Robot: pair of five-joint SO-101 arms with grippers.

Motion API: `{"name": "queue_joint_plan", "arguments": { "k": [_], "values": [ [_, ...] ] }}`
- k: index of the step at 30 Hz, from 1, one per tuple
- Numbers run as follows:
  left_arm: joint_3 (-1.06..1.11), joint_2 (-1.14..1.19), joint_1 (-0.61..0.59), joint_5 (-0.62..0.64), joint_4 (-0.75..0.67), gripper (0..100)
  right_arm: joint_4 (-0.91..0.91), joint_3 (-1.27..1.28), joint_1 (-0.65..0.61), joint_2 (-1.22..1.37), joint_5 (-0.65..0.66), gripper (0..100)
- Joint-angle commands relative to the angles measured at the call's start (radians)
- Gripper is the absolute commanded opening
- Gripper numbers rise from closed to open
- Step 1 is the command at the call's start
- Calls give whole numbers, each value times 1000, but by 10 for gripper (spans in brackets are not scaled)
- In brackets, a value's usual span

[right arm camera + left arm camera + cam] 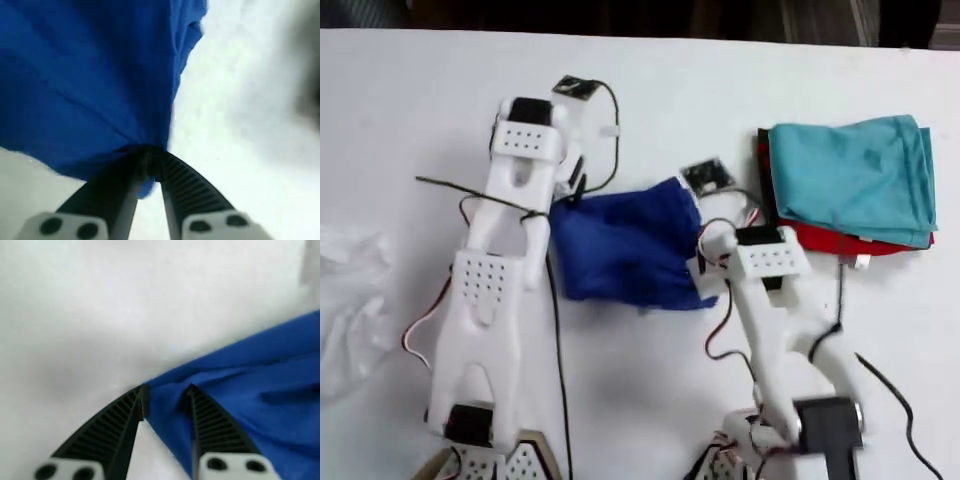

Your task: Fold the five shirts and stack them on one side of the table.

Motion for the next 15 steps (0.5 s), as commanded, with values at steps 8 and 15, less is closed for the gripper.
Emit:
{"name": "queue_joint_plan", "arguments": {
  "k": [8,15],
  "values": [
    [189,-338,18,-9,40,142,54,-249,-10,-136,5,18],
    [803,-749,18,-9,-68,142,38,-514,-44,186,-190,18]
  ]
}}
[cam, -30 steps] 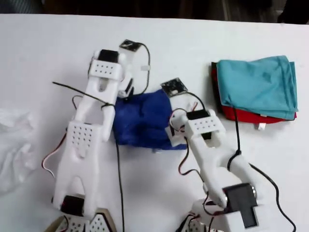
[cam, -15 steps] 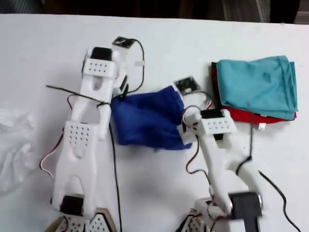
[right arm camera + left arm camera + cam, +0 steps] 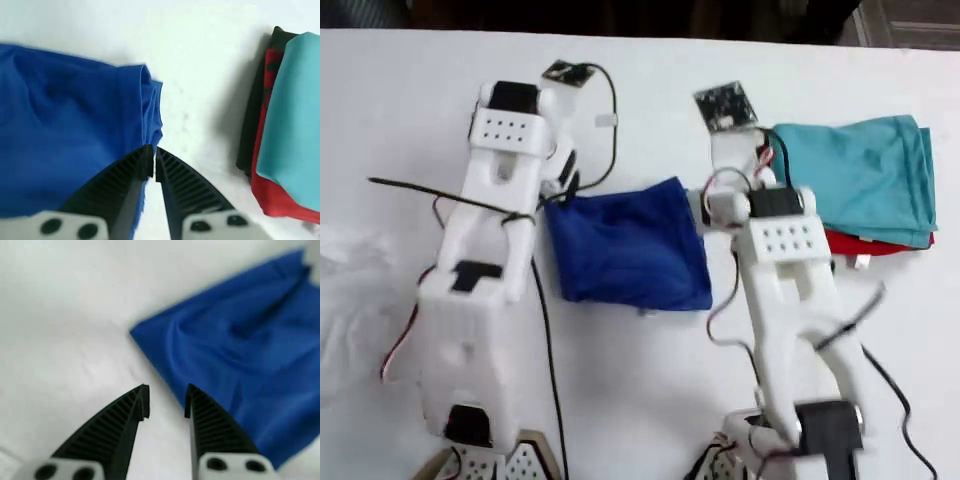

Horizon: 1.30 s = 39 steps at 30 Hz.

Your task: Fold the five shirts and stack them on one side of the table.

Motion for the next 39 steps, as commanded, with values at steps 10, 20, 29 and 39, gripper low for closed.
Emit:
{"name": "queue_joint_plan", "arguments": {
  "k": [10,20,29,39],
  "values": [
    [848,-582,103,-9,-361,142,38,-446,-142,479,-114,18],
    [1073,-611,183,-11,-534,142,38,-535,-133,693,-146,18],
    [1187,-611,126,-12,-617,142,38,-543,25,730,-63,18],
    [1058,-618,123,-12,-514,142,147,-586,15,599,-9,18]
  ]
}}
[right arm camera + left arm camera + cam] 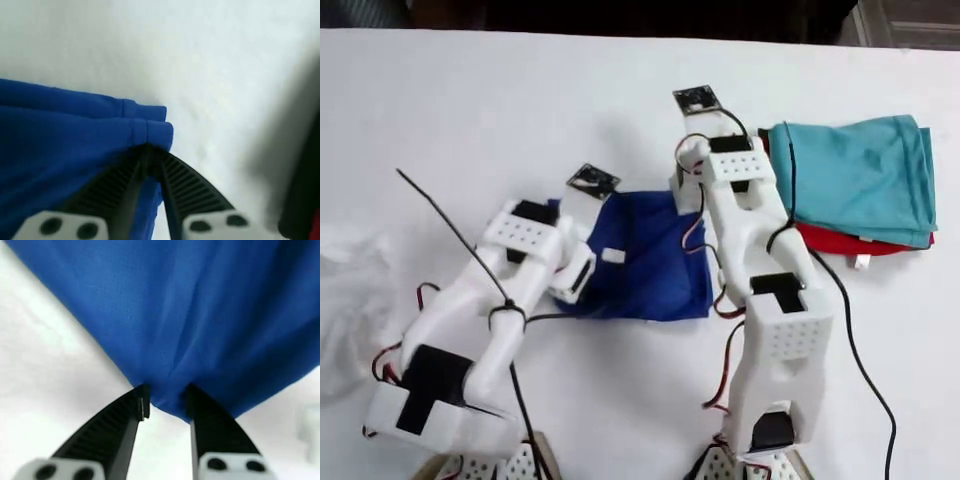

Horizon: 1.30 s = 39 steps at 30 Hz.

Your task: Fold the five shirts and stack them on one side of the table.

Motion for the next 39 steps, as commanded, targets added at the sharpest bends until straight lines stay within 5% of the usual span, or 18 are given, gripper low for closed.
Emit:
{"name": "queue_joint_plan", "arguments": {
  "k": [1,9,19,27,39],
  "values": [
    [-143,-41,-12,-12,109,142,61,-46,8,-150,3,18],
    [-533,-32,-60,-12,342,142,194,74,30,-467,6,18],
    [-568,207,-64,-3,68,142,-168,937,-82,-958,11,18],
    [-736,448,-57,-3,41,142,-249,1111,-189,-984,87,18],
    [-826,598,-140,-6,49,142,-394,1315,-70,-984,213,18]
  ]
}}
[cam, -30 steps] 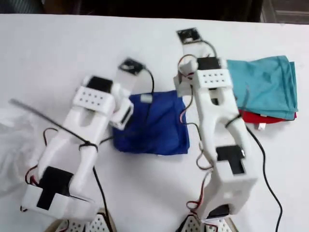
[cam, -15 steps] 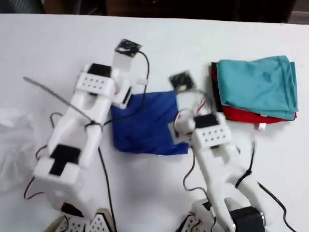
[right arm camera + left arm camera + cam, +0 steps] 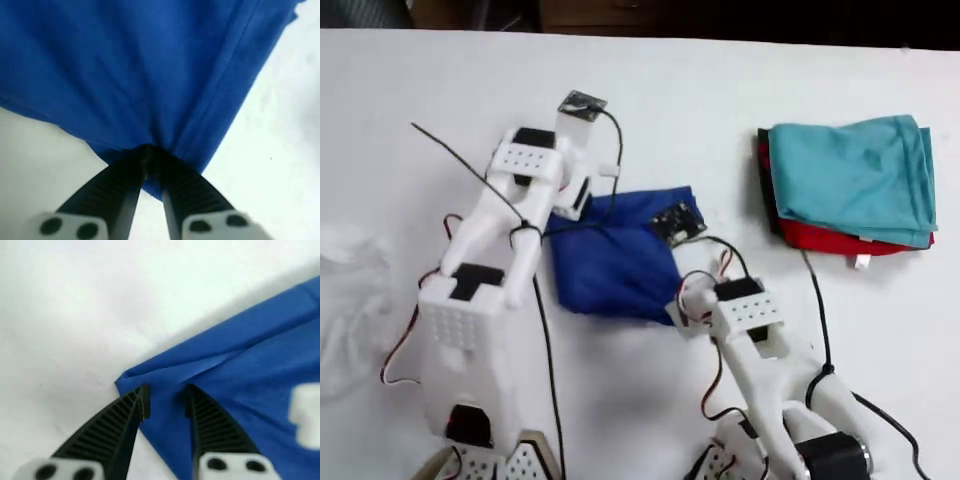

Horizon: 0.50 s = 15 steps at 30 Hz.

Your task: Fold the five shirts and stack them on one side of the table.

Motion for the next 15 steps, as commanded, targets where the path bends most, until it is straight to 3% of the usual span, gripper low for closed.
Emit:
{"name": "queue_joint_plan", "arguments": {
  "k": [1,7,15],
  "values": [
    [-39,-12,-23,-3,-5,142,-8,9,50,-38,37,18],
    [-62,-21,-6,0,23,142,18,-63,59,-48,51,18],
    [-275,-23,-8,0,293,142,286,-408,59,-39,46,30]
  ]
}}
